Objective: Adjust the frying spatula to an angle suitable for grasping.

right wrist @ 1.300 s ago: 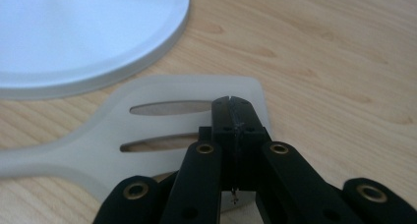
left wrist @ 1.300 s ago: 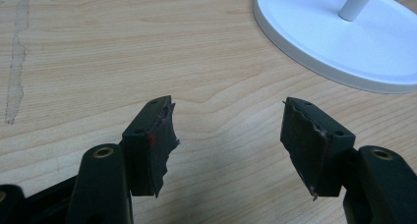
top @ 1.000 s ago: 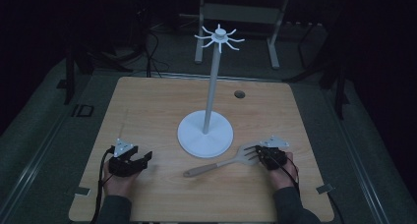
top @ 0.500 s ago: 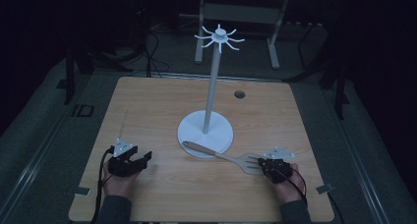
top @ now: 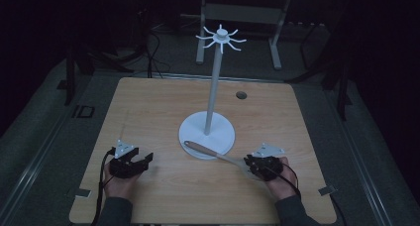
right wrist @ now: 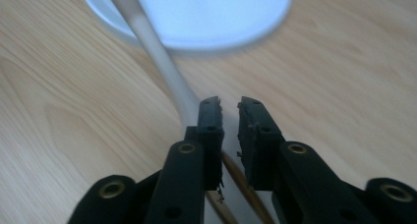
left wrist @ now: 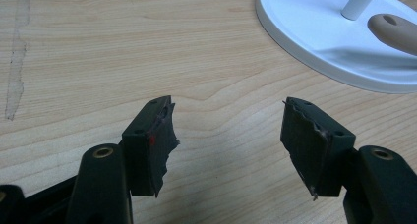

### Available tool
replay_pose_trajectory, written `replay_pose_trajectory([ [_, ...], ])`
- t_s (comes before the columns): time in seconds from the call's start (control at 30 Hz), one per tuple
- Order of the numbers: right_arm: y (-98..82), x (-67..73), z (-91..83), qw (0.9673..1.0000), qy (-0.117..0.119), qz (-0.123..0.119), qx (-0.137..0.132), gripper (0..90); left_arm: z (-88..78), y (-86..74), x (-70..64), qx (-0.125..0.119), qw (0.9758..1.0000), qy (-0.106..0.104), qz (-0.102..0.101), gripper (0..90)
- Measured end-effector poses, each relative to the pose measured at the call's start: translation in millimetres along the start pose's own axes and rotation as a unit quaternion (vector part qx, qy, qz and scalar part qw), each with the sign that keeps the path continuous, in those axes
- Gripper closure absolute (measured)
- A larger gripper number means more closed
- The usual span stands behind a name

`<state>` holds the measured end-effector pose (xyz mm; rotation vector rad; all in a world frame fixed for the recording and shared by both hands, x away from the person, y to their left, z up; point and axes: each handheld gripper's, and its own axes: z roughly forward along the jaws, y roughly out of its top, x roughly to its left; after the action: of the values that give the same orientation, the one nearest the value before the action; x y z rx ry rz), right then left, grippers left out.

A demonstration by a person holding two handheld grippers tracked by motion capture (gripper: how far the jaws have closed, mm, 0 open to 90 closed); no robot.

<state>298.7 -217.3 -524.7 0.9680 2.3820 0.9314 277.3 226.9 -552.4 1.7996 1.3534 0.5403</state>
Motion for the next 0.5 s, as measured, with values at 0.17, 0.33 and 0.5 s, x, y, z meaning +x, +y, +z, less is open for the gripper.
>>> replay_pose_trajectory([
  [0.17, 20.3, 6.4, 15.2, 0.9992, 0.028, -0.030, -0.003, 71.7, 0.5, -0.1, 0.3, 0.002, 1.0000, -0.001, 0.000, 37.4],
  [0.33, 34.7, 13.3, 34.8, 0.9978, 0.041, -0.050, 0.013, 67.7, 0.5, 0.0, 0.8, 0.002, 1.0000, -0.001, -0.002, 37.3],
  [0.5, 46.8, 26.6, 48.0, 0.9950, 0.059, -0.077, 0.023, 64.0, 0.9, -0.1, 0.9, 0.003, 1.0000, -0.002, -0.002, 37.3],
])
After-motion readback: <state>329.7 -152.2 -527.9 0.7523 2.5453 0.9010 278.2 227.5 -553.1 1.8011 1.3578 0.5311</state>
